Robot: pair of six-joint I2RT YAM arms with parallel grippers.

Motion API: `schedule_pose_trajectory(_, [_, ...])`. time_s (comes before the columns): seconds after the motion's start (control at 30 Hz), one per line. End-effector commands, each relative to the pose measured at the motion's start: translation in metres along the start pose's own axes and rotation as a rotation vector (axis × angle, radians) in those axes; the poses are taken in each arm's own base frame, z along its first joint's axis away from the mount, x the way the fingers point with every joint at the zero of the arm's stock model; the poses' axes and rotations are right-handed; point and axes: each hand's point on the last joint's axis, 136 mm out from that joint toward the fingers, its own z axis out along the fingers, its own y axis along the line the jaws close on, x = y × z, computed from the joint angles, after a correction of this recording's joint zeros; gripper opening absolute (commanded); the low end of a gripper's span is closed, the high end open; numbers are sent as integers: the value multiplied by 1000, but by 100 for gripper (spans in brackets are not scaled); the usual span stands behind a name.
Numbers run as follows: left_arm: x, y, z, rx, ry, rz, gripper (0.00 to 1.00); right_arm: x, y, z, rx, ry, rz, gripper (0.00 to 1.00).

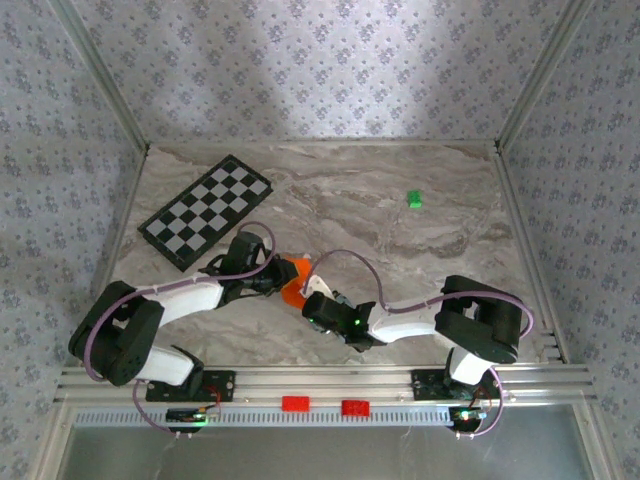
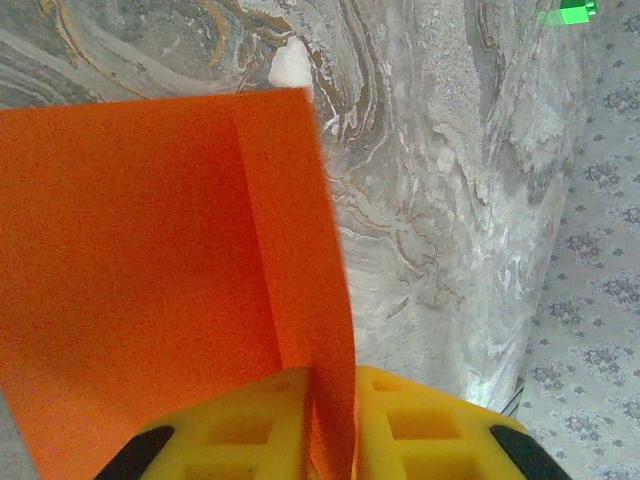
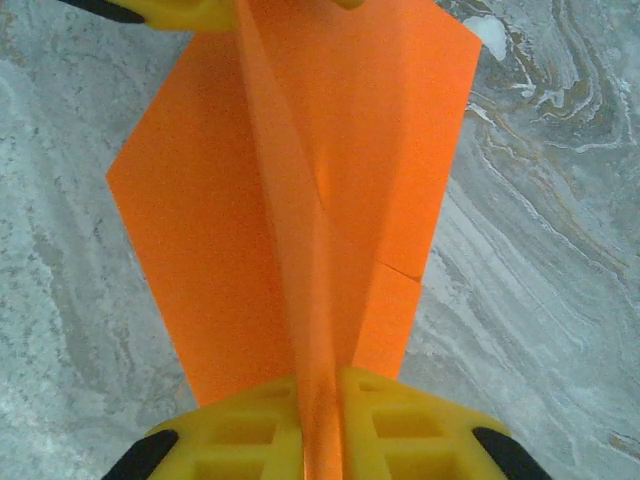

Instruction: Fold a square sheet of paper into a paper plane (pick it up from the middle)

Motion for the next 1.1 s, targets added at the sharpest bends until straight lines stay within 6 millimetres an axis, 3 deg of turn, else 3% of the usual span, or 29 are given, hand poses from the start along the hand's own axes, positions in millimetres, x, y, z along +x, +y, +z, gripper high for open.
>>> schedule_pose_trajectory(0.0, [-3, -9, 2, 9, 0, 26, 17, 0, -4, -2, 2, -2, 32, 13])
schedule_pose_trajectory(0.23, [-3, -8, 2, 3, -2, 25, 17, -2, -3, -2, -14, -5, 48, 9])
schedule_pose_trajectory(0.33, [-3, -8, 1, 1, -3, 26, 22, -2, -2, -1, -43, -5, 81, 5])
schedule_pose_trajectory(0.43, [-5, -7, -4, -14, -22, 35, 33, -2, 3, -1, -106, 0, 129, 4])
schedule_pose_trajectory(0.67, [-13, 3, -25, -89, -93, 43, 51, -5, 7, 6, -248, -10, 257, 5])
schedule_pose_trajectory(0.87, [-17, 5, -39, -101, -126, 47, 56, -2, 11, 12, -324, 23, 317, 9])
schedule_pose_trajectory(1.07, [-16, 5, -40, -97, -121, 48, 56, -3, 14, 15, -334, 44, 314, 18])
